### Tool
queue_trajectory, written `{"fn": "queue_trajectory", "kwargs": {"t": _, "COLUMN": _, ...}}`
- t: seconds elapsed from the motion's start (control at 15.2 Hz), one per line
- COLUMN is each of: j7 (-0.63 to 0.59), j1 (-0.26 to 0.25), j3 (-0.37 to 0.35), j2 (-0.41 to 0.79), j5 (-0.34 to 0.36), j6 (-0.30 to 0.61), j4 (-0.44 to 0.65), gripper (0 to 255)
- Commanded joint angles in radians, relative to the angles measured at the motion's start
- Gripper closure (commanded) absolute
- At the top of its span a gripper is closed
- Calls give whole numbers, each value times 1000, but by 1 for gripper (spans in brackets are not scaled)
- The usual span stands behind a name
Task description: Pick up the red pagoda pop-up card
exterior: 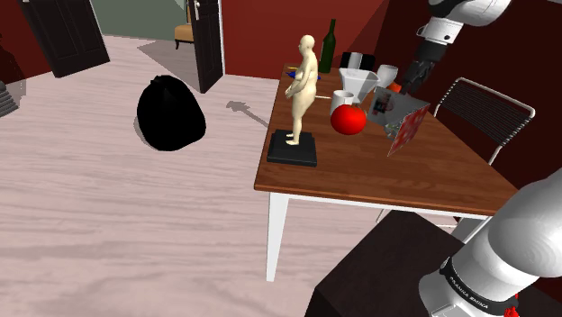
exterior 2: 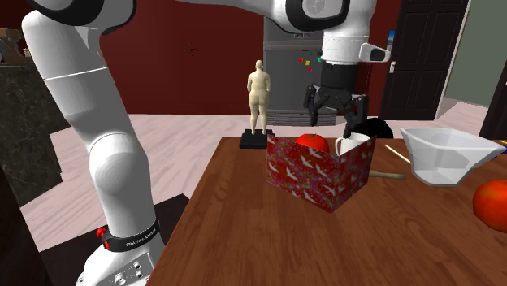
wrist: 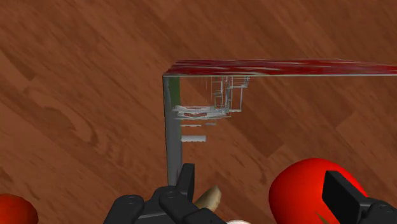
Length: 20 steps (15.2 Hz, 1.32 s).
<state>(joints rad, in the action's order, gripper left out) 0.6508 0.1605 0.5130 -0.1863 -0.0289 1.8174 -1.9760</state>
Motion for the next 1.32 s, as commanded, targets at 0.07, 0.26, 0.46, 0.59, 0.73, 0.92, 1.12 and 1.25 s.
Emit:
{"fn": "queue_trajectory", "kwargs": {"t": 0.07, "j7": 68, "j1": 18, "j3": 50, "j2": 100, "j5": -46, "j6": -1, "j4": 88, "gripper": 0}}
{"fn": "queue_trajectory", "kwargs": {"t": 0.26, "j7": 110, "j1": 35, "j3": 74, "j2": 165, "j5": -81, "j6": 4, "j4": 134, "gripper": 0}}
{"fn": "queue_trajectory", "kwargs": {"t": 0.46, "j7": 115, "j1": 36, "j3": 74, "j2": 168, "j5": -84, "j6": 44, "j4": 98, "gripper": 0}}
{"fn": "queue_trajectory", "kwargs": {"t": 0.59, "j7": 120, "j1": 36, "j3": 74, "j2": 172, "j5": -88, "j6": 70, "j4": 75, "gripper": 0}}
{"fn": "queue_trajectory", "kwargs": {"t": 0.73, "j7": 124, "j1": 36, "j3": 75, "j2": 176, "j5": -90, "j6": 90, "j4": 57, "gripper": 0}}
{"fn": "queue_trajectory", "kwargs": {"t": 0.92, "j7": 124, "j1": 36, "j3": 75, "j2": 178, "j5": -92, "j6": 89, "j4": 59, "gripper": 255}}
{"fn": "queue_trajectory", "kwargs": {"t": 1.12, "j7": 125, "j1": 36, "j3": 75, "j2": 178, "j5": -92, "j6": 89, "j4": 60, "gripper": 255}}
{"fn": "queue_trajectory", "kwargs": {"t": 1.25, "j7": 125, "j1": 36, "j3": 75, "j2": 178, "j5": -92, "j6": 89, "j4": 60, "gripper": 255}}
